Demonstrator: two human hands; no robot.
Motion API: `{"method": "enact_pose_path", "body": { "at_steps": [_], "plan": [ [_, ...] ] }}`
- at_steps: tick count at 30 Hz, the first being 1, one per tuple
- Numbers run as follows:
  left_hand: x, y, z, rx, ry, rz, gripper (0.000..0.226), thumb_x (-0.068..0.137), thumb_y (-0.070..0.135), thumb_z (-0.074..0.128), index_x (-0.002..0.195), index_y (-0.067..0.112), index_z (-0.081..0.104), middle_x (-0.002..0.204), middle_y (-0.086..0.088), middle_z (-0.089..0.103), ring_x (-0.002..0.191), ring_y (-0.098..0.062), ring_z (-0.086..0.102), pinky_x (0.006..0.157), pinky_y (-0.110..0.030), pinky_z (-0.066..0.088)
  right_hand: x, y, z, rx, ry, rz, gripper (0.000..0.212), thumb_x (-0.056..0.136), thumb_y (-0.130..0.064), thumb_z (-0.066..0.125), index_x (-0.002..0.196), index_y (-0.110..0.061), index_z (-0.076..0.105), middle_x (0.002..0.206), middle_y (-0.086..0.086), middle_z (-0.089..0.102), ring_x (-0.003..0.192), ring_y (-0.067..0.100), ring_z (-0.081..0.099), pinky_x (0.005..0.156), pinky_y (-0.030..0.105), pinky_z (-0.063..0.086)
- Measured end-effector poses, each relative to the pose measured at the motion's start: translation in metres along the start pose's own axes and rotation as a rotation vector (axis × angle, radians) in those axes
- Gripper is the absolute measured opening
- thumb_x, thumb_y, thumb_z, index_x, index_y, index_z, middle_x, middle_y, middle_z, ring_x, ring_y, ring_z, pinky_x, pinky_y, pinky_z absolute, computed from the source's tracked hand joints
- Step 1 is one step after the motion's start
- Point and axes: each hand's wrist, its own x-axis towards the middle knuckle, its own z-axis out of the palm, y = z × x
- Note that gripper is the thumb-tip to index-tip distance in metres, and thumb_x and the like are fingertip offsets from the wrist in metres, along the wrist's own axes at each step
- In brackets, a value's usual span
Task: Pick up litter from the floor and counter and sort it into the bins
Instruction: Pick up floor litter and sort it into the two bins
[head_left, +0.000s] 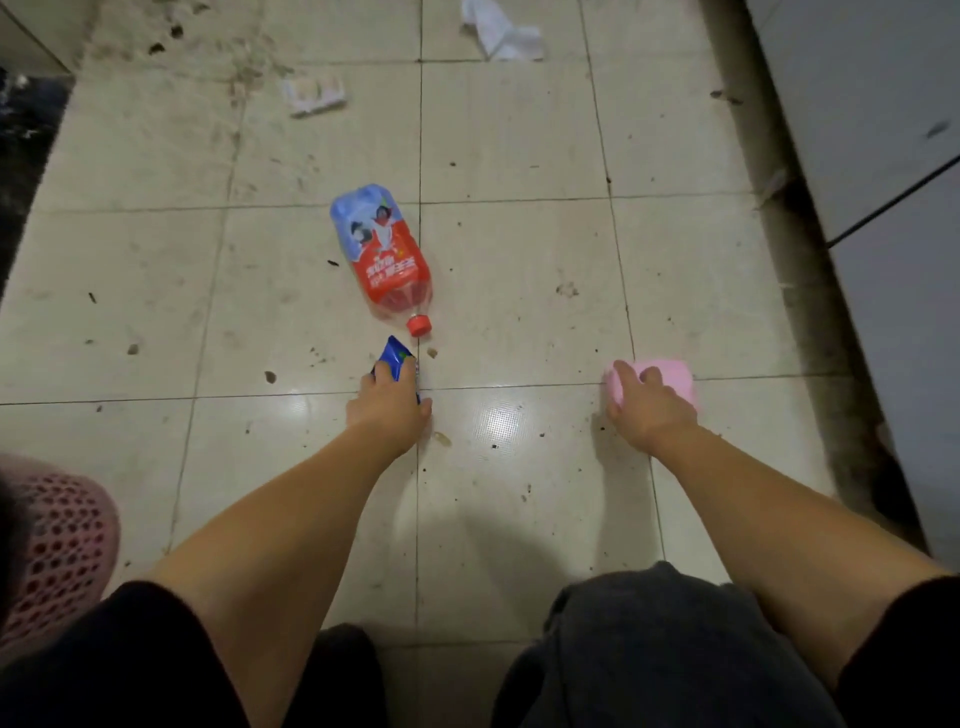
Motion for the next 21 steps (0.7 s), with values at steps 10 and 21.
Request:
{"method": "enact_pose_path", "body": {
  "at_steps": [10, 21],
  "plan": [
    [0.018, -0.011, 0.028, -0.043, 0.015, -0.06, 0.046, 0.09, 0.008, 0.054, 0.133, 0.01, 0.037, 0.14, -0.018, 0.029, 0.115, -0.031, 0.044, 0.085, -0.039, 0.049, 0.031, 0.008, 0.016, -0.041, 0.031, 0.058, 0.029, 0.093, -0.01, 0.036, 0.121, -0.017, 0.039, 0.12, 0.019, 0.042, 0.101, 0.035, 0.043, 0.072, 0.037, 0.039],
    [0.008, -0.015, -0.001, -0.047, 0.049, 0.007, 0.038, 0.091, 0.006, 0.052, 0.128, 0.007, 0.044, 0.127, -0.012, 0.048, 0.117, -0.027, 0.047, 0.085, -0.039, 0.049, 0.032, -0.004, -0.013, -0.096, 0.073, -0.073, 0.029, 0.095, -0.004, 0.043, 0.122, -0.01, 0.051, 0.121, 0.012, 0.056, 0.106, 0.027, 0.058, 0.077, 0.031, 0.046]
  ]
}}
